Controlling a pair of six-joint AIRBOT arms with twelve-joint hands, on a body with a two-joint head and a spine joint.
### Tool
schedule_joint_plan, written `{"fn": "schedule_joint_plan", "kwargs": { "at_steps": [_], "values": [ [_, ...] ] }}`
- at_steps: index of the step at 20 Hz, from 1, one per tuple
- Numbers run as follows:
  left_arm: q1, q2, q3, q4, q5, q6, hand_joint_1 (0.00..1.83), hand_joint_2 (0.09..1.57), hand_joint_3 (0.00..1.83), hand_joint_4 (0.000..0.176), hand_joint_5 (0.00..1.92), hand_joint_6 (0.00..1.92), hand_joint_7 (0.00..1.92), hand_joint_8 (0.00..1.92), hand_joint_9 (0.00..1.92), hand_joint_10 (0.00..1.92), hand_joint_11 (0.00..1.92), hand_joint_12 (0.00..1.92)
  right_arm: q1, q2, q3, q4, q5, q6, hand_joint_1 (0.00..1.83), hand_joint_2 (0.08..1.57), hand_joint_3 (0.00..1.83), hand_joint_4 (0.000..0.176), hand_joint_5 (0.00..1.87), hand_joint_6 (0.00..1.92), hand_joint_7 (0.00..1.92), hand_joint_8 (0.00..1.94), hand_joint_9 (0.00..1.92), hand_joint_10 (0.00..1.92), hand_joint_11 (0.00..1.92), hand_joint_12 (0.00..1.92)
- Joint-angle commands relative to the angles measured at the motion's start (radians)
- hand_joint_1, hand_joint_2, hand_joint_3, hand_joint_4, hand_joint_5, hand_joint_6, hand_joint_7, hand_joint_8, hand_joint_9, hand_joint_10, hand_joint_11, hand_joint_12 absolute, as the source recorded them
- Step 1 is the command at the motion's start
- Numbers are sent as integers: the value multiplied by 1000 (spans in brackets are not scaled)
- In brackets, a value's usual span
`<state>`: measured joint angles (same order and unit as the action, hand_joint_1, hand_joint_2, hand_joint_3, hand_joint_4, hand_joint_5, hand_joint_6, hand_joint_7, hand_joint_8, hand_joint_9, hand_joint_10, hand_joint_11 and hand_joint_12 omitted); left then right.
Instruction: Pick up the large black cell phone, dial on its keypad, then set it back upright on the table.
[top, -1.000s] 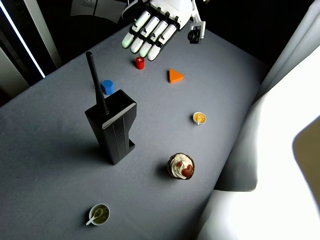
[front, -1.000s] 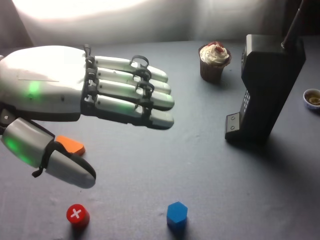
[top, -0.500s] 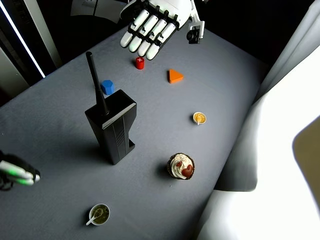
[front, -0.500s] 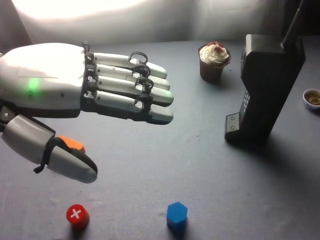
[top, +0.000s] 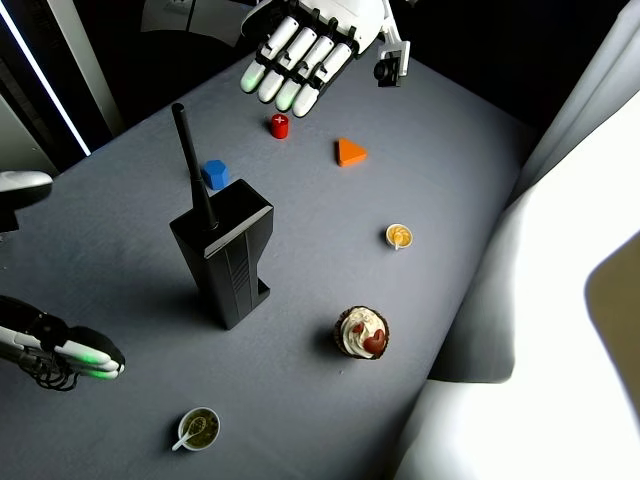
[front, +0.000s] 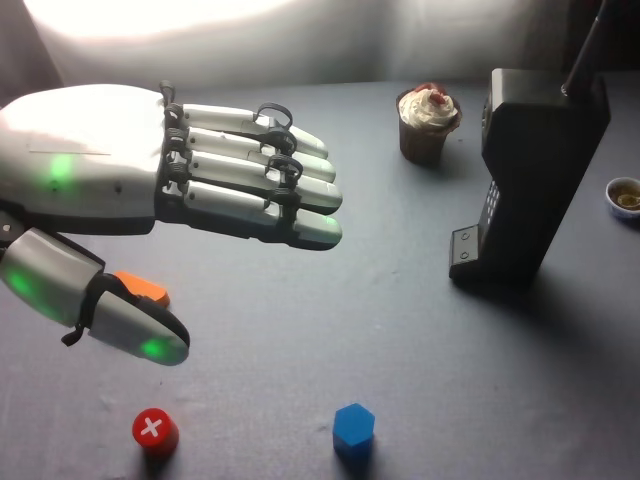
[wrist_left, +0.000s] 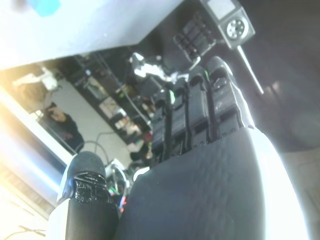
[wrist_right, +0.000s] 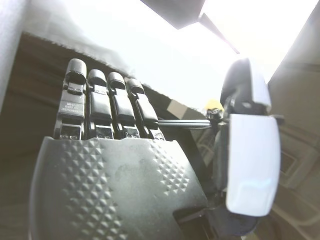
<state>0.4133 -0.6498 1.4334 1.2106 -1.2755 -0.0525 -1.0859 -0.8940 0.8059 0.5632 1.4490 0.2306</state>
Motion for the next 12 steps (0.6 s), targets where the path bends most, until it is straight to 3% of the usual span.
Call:
{"fn": "schedule_joint_plan", "kwargs": {
  "at_steps": [1, 12],
  "values": [
    [-22, 7, -3, -93, -73, 0, 43, 1188, 0, 29, 175, 3, 152, 2, 117, 2, 0, 224, 14, 2, 10, -17, 85, 13, 777, 985, 1, 0, 55, 3, 7, 1, 5, 0, 0, 278],
    [-27, 7, -1, -93, -78, 0, 25, 1193, 1, 36, 181, 0, 142, 2, 117, 1, 0, 223, 81, -32, 52, -21, 0, 15, 631, 1027, 0, 0, 32, 5, 0, 0, 0, 0, 0, 235]
  ]
}}
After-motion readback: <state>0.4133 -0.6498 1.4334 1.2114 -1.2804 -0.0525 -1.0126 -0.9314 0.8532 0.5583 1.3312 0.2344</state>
